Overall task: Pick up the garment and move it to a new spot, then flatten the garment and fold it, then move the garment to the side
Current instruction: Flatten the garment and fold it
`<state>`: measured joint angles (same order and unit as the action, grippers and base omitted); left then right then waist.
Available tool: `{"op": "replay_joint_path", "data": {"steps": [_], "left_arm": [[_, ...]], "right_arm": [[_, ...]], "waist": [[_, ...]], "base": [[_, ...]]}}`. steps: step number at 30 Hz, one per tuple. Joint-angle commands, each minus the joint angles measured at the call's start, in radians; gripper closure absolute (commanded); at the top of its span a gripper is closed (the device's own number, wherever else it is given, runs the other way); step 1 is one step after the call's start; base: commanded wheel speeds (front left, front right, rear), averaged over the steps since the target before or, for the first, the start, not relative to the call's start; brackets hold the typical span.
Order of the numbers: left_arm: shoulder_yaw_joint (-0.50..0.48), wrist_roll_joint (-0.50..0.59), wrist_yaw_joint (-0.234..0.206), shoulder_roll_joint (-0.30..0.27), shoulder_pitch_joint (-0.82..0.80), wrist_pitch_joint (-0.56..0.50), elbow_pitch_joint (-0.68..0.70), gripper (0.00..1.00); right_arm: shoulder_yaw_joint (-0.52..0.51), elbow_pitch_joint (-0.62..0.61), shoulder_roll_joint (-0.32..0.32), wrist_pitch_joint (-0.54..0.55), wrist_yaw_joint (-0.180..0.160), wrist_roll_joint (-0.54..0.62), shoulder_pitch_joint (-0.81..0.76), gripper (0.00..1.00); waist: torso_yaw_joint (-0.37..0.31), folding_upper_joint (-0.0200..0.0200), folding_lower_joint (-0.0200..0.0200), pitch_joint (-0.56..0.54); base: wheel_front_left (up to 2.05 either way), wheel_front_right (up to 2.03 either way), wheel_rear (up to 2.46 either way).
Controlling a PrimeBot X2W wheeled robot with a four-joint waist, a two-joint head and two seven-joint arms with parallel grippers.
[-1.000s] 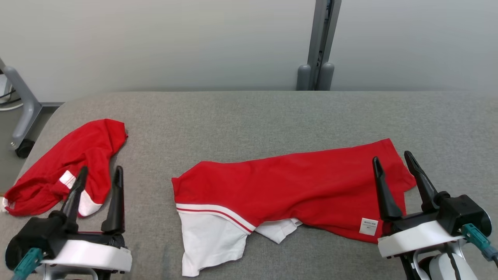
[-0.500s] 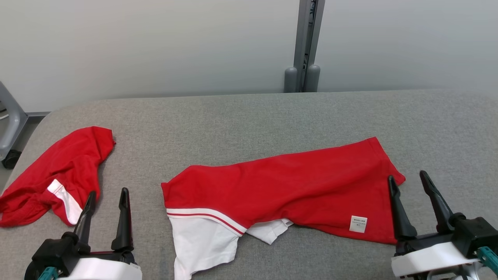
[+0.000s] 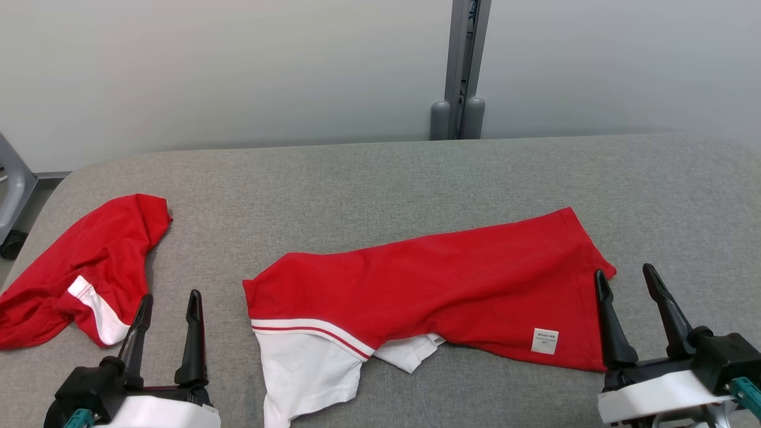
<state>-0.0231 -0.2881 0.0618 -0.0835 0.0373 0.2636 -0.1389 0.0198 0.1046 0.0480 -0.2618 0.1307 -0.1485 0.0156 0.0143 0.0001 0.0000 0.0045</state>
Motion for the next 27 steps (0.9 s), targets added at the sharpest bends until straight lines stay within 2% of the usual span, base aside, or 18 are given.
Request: {"op": "replay_joint_path", "data": {"steps": [1,11,14,16,18,22,27], "left_arm": [[-0.008,0.010,0.008,0.001,-0.010,0.001,-0.004,0.00],[-0.006,0.033,0.025,0.017,0.004,-0.003,-0.033,0.00],[0.040,0.012,0.044,0.004,0.013,-0.097,-0.092,0.00],[0.062,-0.002,0.050,-0.008,0.011,-0.159,-0.112,0.00],[0.086,-0.013,0.054,-0.011,0.023,-0.236,-0.126,0.00],[0.109,-0.040,0.058,-0.029,0.031,-0.349,-0.106,0.00],[0.135,-0.059,0.062,-0.040,0.037,-0.432,-0.072,0.00]], "right_arm": [[0.001,0.003,0.005,-0.005,0.000,0.002,0.008,0.00],[-0.030,0.044,0.005,-0.005,0.000,0.001,0.005,0.00],[-0.028,0.106,0.005,0.017,0.000,-0.012,0.010,0.00],[0.004,0.156,0.013,0.090,0.000,-0.014,0.010,0.00],[-0.006,0.188,0.030,0.155,0.000,-0.026,0.018,0.00],[-0.040,0.243,0.033,0.263,0.000,-0.054,0.041,0.00],[-0.073,0.312,0.027,0.355,0.000,-0.082,0.074,0.00]], "waist": [[0.000,-0.0001,0.0000,0.000],[-0.005,-0.0001,0.0000,-0.004],[-0.007,-0.0001,0.0000,-0.006],[-0.007,-0.0001,0.0000,-0.005],[-0.007,-0.0001,0.0000,-0.004],[-0.005,-0.0001,0.0000,0.010],[0.000,-0.0001,0.0000,0.025]], "base": [[0.00,0.00,0.00],[0.00,0.00,0.00],[0.00,0.00,0.00],[0.00,0.00,0.00],[0.00,0.00,0.00],[0.00,0.00,0.00],[0.00,0.00,0.00]]}}
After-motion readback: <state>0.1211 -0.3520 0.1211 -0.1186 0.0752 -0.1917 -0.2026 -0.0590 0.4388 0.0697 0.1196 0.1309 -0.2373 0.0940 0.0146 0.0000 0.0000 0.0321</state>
